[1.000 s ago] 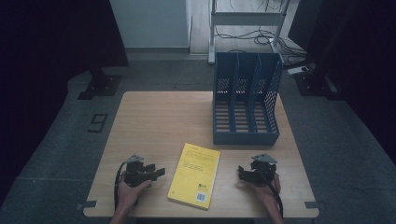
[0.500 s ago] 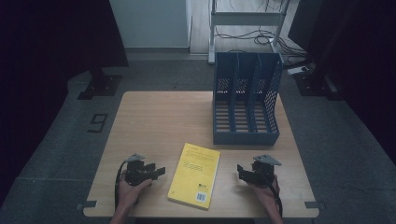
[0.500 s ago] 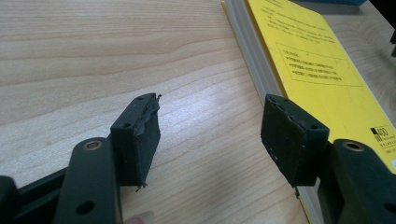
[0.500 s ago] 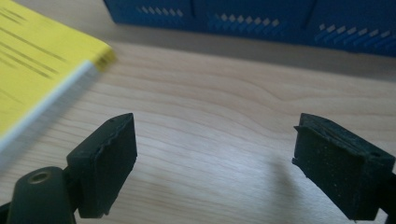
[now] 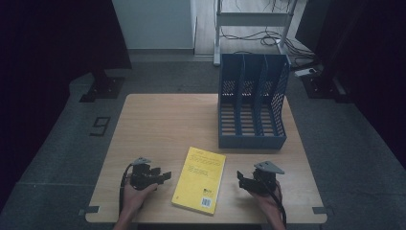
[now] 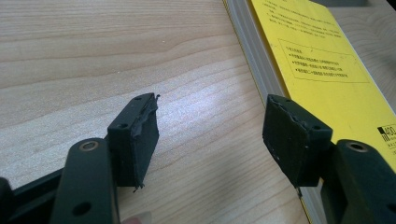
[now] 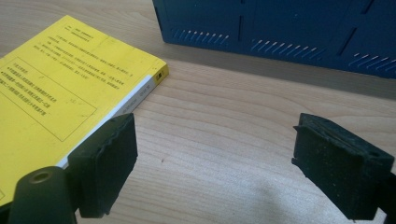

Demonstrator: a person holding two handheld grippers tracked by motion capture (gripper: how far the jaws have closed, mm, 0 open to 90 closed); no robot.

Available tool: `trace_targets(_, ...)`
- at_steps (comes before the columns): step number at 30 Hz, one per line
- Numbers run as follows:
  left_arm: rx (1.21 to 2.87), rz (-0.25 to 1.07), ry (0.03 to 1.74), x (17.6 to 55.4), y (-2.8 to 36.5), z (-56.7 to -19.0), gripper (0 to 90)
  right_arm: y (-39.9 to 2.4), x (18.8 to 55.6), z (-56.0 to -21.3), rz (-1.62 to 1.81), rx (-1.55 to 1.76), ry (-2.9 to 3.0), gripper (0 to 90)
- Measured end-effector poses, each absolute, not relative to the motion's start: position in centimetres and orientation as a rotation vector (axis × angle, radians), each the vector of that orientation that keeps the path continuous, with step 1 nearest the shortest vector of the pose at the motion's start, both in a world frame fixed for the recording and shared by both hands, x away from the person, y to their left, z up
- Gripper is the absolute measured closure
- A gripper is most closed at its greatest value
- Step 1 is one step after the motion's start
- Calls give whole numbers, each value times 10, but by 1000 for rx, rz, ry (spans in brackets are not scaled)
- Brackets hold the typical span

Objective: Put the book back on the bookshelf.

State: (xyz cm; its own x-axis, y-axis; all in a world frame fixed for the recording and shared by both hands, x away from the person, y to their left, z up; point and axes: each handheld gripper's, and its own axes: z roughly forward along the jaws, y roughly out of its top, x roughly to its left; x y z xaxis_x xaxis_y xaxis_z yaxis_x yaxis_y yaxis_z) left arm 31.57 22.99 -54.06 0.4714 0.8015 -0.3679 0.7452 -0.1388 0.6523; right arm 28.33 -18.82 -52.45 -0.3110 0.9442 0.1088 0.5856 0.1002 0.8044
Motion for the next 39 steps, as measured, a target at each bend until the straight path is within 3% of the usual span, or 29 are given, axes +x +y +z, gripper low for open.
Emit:
trace_targets(17,1835,120,1315,304,228,-545,368,-168,288,-519,1159,1437,2006,144)
trace_targets(26,1817,106,1287,300,234,-548,374,-133,295,-504,1211,1367,2016,145)
trace_targets(39,1808,83,1277,304,233,-548,367,-95,289,-520,1229,1366,2071,142)
